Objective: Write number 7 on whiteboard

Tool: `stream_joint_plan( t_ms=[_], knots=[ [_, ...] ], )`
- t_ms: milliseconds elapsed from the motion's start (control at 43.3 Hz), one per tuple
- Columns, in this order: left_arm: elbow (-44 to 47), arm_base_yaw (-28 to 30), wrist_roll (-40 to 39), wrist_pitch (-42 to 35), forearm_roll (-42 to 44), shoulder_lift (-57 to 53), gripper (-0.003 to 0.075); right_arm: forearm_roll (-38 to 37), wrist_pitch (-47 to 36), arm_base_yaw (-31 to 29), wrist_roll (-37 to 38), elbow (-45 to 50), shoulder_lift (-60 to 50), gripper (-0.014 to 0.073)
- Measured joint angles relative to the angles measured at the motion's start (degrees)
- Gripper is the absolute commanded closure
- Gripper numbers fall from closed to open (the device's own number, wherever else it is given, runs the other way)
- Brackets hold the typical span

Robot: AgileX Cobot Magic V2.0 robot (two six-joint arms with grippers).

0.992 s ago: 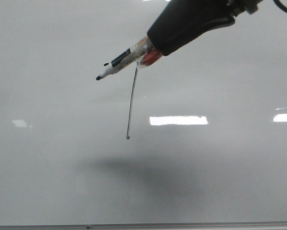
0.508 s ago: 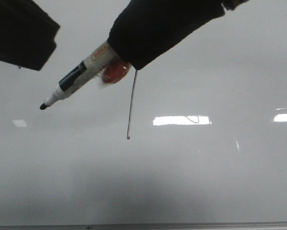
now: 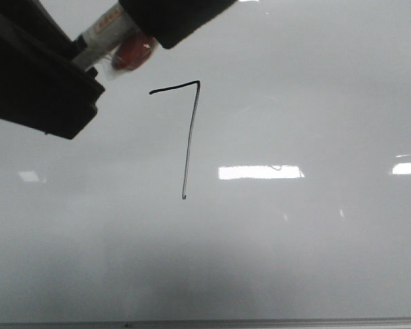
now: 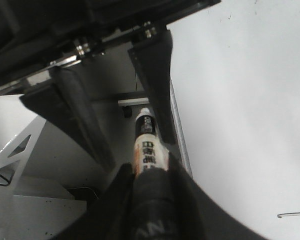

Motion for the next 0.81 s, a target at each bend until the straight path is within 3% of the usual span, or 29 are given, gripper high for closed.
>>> stream_joint_plan(
  t_ms=[346, 485, 577, 715, 808],
  knots=[
    [0.0, 0.0, 1.2, -0.8, -1.4, 0.0, 0.0629, 0.0, 1.5, 0.0, 0.0, 0.0, 0.0, 0.0650],
    [0.1, 0.0, 3.1, -0.4, -2.3, 0.2, 0.0675, 0.0, 2.2, 0.0, 0.0, -0.1, 0.1, 0.0579],
    [0.1, 0.0, 3.5, -0.3, -2.3, 0.2, 0.0704, 0.0, 2.2, 0.0, 0.0, -0.1, 0.3, 0.0433],
    [0.1, 0.0, 3.5, -0.5, -3.6, 0.2, 0.0717, 0.5, 1.8, 0.0, 0.7, -0.1, 0.3, 0.0083],
    [0.0, 0.1, 1.0, -1.1, -4.7, 0.2, 0.0717, 0.5, 1.8, 0.0, 2.7, -0.1, 0.5, -0.0026]
  ],
)
